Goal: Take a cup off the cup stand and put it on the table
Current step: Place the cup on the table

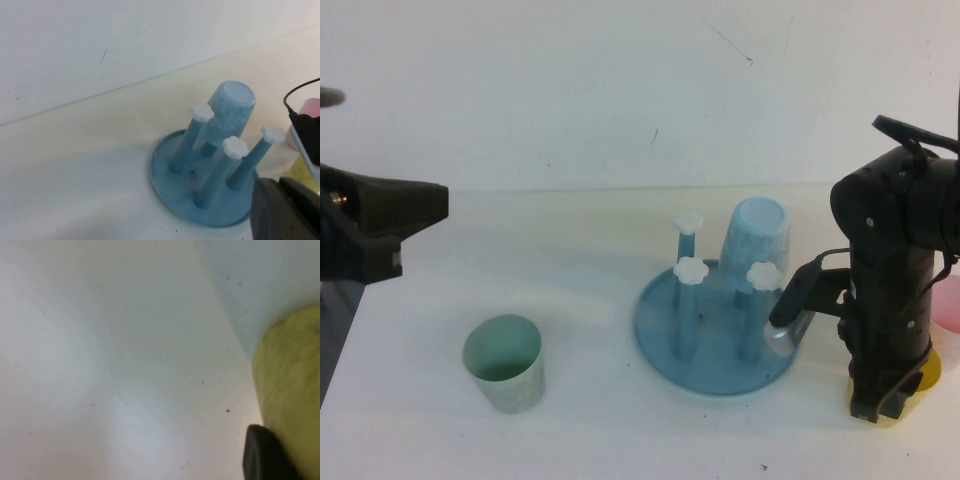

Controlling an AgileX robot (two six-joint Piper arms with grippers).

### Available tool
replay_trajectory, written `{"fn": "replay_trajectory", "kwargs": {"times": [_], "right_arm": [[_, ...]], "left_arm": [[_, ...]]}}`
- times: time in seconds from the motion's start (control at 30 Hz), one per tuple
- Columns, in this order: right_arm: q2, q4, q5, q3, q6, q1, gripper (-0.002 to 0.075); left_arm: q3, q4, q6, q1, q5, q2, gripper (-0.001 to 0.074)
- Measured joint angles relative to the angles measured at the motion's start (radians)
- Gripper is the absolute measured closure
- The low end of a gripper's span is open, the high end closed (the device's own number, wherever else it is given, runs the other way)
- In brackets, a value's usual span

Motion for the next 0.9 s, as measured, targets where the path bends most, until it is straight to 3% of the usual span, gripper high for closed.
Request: {"fn": "replay_trajectory", "kwargs": {"times": [0.47,0.77,0.9], "right_arm": [[-0.119,0.079,-0.002,0.000,0.036,0.000,0.0465],[-0.352,0.105,0.007,0.005,0.051,0.000,0.0465],[-0.527,0.161,-0.092,0.101,0.051,0.000,0.0521]], "left_arm": [[0.002,-0.010,-0.004,0.000,0.020,0.000,0.0736],[0.004,-0.005,-0.004,0.000,-0.059,0.000,0.0737],[0.070,0.012,-0.014,0.000,-0.140,-0.040,0.0737]]}}
